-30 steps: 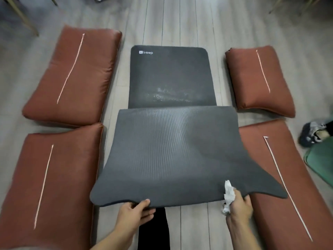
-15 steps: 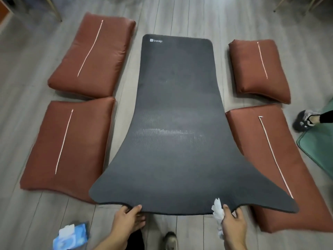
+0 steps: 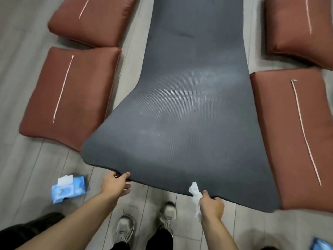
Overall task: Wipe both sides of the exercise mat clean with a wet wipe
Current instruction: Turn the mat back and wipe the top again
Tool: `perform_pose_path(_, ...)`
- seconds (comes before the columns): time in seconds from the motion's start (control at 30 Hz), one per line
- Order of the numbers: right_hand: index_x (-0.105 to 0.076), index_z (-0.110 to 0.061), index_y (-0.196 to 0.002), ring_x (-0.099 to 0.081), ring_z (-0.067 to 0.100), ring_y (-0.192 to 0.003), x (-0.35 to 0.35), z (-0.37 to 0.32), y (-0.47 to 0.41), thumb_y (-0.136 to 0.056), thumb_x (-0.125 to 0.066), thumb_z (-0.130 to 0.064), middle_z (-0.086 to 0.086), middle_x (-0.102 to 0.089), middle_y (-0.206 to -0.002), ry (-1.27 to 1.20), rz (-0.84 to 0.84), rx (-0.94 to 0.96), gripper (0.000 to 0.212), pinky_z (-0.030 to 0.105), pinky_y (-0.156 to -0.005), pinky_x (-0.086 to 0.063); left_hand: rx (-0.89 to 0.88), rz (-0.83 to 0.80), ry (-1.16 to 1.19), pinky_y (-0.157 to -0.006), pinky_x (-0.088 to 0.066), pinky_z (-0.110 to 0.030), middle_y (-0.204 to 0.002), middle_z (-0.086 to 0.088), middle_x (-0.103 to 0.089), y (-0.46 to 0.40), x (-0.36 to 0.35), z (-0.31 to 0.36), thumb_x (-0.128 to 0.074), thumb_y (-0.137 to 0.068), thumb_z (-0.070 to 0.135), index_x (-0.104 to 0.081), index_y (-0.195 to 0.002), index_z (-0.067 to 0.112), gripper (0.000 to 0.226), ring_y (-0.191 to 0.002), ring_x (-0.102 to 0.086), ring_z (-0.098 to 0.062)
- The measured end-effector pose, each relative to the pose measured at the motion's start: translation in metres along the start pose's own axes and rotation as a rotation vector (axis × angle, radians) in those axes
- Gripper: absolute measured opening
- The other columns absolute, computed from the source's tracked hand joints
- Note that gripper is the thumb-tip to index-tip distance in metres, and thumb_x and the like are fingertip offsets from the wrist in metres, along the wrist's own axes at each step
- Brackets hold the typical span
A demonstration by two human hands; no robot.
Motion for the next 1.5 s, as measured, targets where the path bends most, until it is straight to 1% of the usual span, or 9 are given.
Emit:
perform_pose_path(0.2, -0.060, -0.002, -0.089, -0.061, 0.034, -0.088, -0.016, 0.028, -0.048, -0.089, -0.065, -0.026, 0.016, -0.065, -0.095, 0.039, 0.028, 0.001, 0.025, 0.036, -0.081, -0.048, 0.003, -0.061, -0.059, -0.060, -0.056, -0.036, -0.091, -0.021, -0.070, -0.045, -0.023, -0.050, -0.066, -0.099, 0.009, -0.058, -0.093, 0.004, 0.012, -0.066, -0.060, -0.029)
perform_pose_path(0.33, -0.065, 0.001, -0.104, -0.062, 0.037, -0.102, -0.025, 0.041, -0.087, -0.092, -0.059, -0.032, 0.018, -0.066, -0.111, 0.200, -0.020, -0.011, 0.035, 0.039, -0.090, -0.048, -0.009, -0.094, -0.058, -0.057, -0.059, -0.033, -0.088, -0.017, -0.070, -0.065, -0.053, -0.077, -0.066, -0.100, 0.013, -0.058, -0.089, 0.008, 0.015, -0.064, -0.058, -0.026)
perform_pose_path(0.47, -0.066, -0.004, -0.084, -0.059, 0.036, -0.094, -0.017, 0.033, -0.096, -0.096, -0.047, -0.032, 0.013, -0.064, -0.095, 0.385, -0.063, 0.135, 0.036, 0.032, -0.078, -0.041, -0.034, -0.186, -0.192, -0.068, -0.058, -0.035, -0.096, -0.013, -0.076, -0.067, -0.068, -0.081, -0.061, -0.099, 0.017, -0.068, -0.087, 0.016, 0.014, -0.072, -0.065, -0.026)
perform_pose_path(0.63, -0.071, -0.016, -0.082, -0.064, 0.024, -0.083, -0.010, -0.003, -0.062, -0.084, -0.059, -0.017, 0.002, -0.070, -0.086, 0.379, -0.109, 0.354, 0.012, 0.027, -0.071, -0.046, -0.461, -0.189, -0.782, -0.087, -0.054, -0.034, -0.095, 0.004, -0.075, -0.031, -0.044, -0.044, -0.060, -0.097, 0.034, -0.068, -0.091, 0.024, 0.014, -0.095, -0.069, -0.025)
perform_pose_path(0.8, -0.073, -0.023, -0.085, -0.063, 0.010, -0.074, -0.012, -0.069, -0.006, -0.081, -0.057, -0.006, -0.002, -0.070, -0.085, 0.300, -0.103, 0.619, 0.024, 0.005, -0.051, -0.037, -0.767, -0.149, -0.976, -0.095, -0.049, -0.042, -0.113, -0.001, -0.066, 0.012, -0.013, 0.000, -0.055, -0.099, 0.032, -0.064, -0.113, 0.025, 0.018, -0.108, -0.061, -0.027)
perform_pose_path(0.97, -0.074, -0.025, -0.094, -0.057, 0.001, -0.080, -0.024, -0.119, 0.056, -0.086, -0.057, -0.012, -0.003, -0.059, -0.101, 0.271, -0.155, 0.944, 0.023, -0.003, -0.061, -0.035, -0.952, 0.007, -1.043, -0.095, -0.047, -0.046, -0.120, -0.003, -0.063, 0.047, 0.027, 0.015, -0.056, -0.098, 0.030, -0.064, -0.124, 0.021, 0.029, -0.107, -0.059, -0.032)
perform_pose_path(1.07, -0.071, -0.025, -0.108, -0.054, -0.013, -0.081, -0.036, -0.138, 0.100, -0.089, -0.056, -0.015, -0.008, -0.055, -0.111, 0.294, -0.227, 1.058, 0.026, 0.002, -0.069, -0.037, -0.972, 0.129, -0.994, -0.088, -0.048, -0.045, -0.117, -0.001, -0.064, 0.063, 0.060, 0.008, -0.044, -0.091, 0.038, -0.066, -0.119, 0.022, 0.039, -0.101, -0.061, -0.030)
perform_pose_path(1.2, -0.063, -0.029, -0.124, -0.054, 0.003, -0.084, -0.059, -0.139, 0.156, -0.088, -0.057, -0.013, -0.012, -0.047, -0.115, 0.423, -0.374, 1.191, 0.040, 0.018, -0.073, -0.040, -0.929, 0.214, -0.913, -0.088, -0.051, -0.046, -0.119, -0.002, -0.065, 0.080, 0.111, -0.009, -0.043, -0.087, 0.038, -0.068, -0.117, 0.020, 0.042, -0.103, -0.063, -0.030)
perform_pose_path(1.5, -0.068, -0.030, -0.112, -0.059, 0.008, -0.083, -0.116, -0.042, 0.289, -0.087, -0.062, -0.012, -0.014, -0.056, -0.106, 0.613, -0.659, 1.504, 0.031, 0.031, -0.076, -0.052, -0.792, 0.450, -0.718, -0.094, -0.045, -0.042, -0.120, -0.003, -0.066, 0.110, 0.237, -0.097, -0.047, -0.086, 0.035, -0.070, -0.114, 0.021, 0.039, -0.112, -0.064, -0.027)
Point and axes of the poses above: each hand's wrist, its own y-axis away from the middle knuckle, its own x-axis out of the back of the hand, z = x × y, the point moved 1 cm from there along -y, towards the middle knuckle
